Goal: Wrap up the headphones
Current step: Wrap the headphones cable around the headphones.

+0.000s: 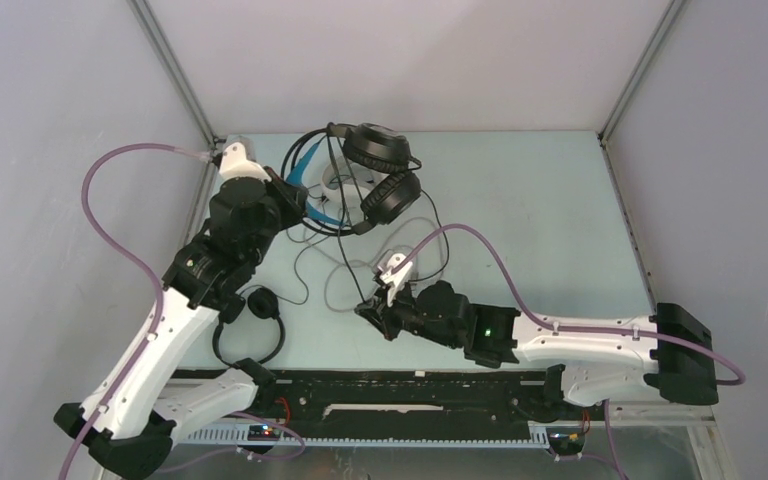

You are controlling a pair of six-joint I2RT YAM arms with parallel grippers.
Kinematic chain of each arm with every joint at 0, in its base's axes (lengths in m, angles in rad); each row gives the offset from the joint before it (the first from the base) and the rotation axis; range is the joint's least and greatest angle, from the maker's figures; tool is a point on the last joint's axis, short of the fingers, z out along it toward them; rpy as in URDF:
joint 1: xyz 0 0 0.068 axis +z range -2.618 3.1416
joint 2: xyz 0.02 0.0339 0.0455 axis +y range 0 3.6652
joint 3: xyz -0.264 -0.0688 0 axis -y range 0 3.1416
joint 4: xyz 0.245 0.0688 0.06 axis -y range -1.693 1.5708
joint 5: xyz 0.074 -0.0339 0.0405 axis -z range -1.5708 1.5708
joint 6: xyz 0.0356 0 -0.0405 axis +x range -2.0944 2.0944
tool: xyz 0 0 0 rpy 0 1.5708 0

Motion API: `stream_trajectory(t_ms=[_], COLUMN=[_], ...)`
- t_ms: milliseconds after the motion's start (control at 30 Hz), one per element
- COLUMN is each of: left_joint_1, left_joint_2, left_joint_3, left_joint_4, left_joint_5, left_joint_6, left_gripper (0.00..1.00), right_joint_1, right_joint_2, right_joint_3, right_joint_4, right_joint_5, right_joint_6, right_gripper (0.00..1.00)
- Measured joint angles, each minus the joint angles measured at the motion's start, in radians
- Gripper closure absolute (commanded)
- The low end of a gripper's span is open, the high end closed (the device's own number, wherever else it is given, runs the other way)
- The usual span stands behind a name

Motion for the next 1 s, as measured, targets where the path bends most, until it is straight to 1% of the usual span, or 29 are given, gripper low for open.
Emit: stream_trajectory(t_ms=[233, 367, 567, 767, 900, 933, 1000], left_joint_1=[0.017, 0.021, 0.022, 0.024, 0.024, 0.024, 0.025], left_joint_2=[-0.031, -0.035, -0.037, -0.037, -0.036, -0.036, -0.036], left_joint_3=[0.0, 0.001, 0.001, 0.02, 0.044, 0.048, 0.051], left_joint_4=[-0.011, -0.011, -0.03, -0.089, -0.108, -0.108, -0.104], left_joint_5=[0.09, 0.127, 0.138, 0.116, 0.122, 0.126, 0.145], left_joint_6=[-0.029, -0.045, -0.039, -0.001, 0.01, 0.009, 0.008], left_gripper=[1.0, 1.0, 1.0, 1.0, 1.0, 1.0, 1.0], right_joint_1=[0.005, 0.005, -0.007, -0.035, -0.055, -0.06, -0.071], right_joint_2=[-0.05, -0.084, -0.101, -0.175, -0.206, -0.206, -0.205], right_joint_3=[-0.122, -0.159, -0.195, -0.288, -0.309, -0.309, -0.309], right_joint_4=[0.069, 0.116, 0.154, 0.215, 0.256, 0.266, 0.28], right_joint_5=[0.124, 0.161, 0.209, 0.24, 0.24, 0.236, 0.217], right_joint_6=[-0.027, -0.045, -0.072, -0.079, -0.077, -0.077, -0.078], right_gripper=[1.0, 1.0, 1.0, 1.0, 1.0, 1.0, 0.95])
